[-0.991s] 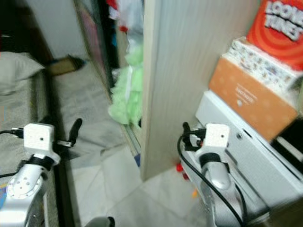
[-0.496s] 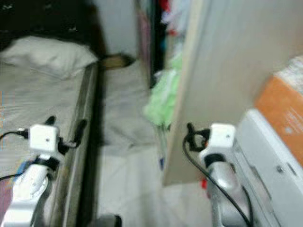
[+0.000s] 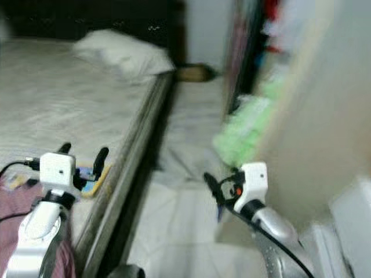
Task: Clean up the room
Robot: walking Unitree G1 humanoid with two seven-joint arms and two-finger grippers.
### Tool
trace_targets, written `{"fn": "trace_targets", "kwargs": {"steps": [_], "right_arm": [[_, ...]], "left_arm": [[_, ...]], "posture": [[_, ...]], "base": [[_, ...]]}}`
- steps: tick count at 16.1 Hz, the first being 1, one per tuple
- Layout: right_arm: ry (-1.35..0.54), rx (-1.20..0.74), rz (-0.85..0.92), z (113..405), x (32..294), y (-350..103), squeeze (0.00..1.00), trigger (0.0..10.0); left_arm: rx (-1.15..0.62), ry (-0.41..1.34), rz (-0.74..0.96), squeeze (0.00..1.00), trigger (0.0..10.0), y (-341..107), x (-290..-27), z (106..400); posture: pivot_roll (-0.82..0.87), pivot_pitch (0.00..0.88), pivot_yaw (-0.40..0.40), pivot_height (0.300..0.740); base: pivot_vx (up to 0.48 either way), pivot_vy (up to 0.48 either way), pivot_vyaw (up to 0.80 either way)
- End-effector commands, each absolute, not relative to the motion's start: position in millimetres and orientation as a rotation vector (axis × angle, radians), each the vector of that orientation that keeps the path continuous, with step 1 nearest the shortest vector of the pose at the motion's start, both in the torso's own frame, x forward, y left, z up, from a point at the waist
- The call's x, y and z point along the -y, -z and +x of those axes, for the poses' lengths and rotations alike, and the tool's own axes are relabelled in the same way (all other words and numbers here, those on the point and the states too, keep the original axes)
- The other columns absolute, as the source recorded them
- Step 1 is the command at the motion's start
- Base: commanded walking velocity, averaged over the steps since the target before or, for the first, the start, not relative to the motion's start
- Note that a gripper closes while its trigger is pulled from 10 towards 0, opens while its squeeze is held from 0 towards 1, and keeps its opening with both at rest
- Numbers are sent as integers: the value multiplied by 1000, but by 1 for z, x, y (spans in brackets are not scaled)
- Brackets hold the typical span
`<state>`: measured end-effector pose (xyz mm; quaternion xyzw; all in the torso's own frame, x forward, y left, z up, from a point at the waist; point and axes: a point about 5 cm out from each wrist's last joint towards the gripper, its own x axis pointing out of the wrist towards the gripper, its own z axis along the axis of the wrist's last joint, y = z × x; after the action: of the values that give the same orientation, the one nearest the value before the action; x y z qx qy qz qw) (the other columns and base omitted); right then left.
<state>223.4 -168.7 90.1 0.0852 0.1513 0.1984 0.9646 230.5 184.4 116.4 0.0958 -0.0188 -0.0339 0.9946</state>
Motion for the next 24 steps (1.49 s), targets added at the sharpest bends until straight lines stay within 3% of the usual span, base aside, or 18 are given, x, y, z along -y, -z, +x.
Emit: {"fn": "trace_targets", "kwargs": {"steps": [1, 5, 14, 24], "right_arm": [[-453, -286, 180, 223, 163, -97, 0, 10000], [-437, -261, 154, 232, 165, -101, 0, 10000], [-169, -77, 148, 254, 181, -123, 0, 10000], [-149, -67, 144, 258, 174, -119, 0, 10000]], "left_arm": [[32, 62, 199, 0, 10000, -116, -186, 230], [31, 67, 196, 0, 10000, -116, -184, 229], [33, 66, 198, 0, 10000, -117, -185, 230], [46, 59, 201, 0, 10000, -118, -183, 234]], "posture": [[-9, 30, -62, 740], [-7, 34, -63, 740], [-2, 36, -61, 740], [11, 19, -64, 740]], "base": [[0, 0, 800], [0, 0, 800], [0, 0, 800], [0, 0, 800]]}}
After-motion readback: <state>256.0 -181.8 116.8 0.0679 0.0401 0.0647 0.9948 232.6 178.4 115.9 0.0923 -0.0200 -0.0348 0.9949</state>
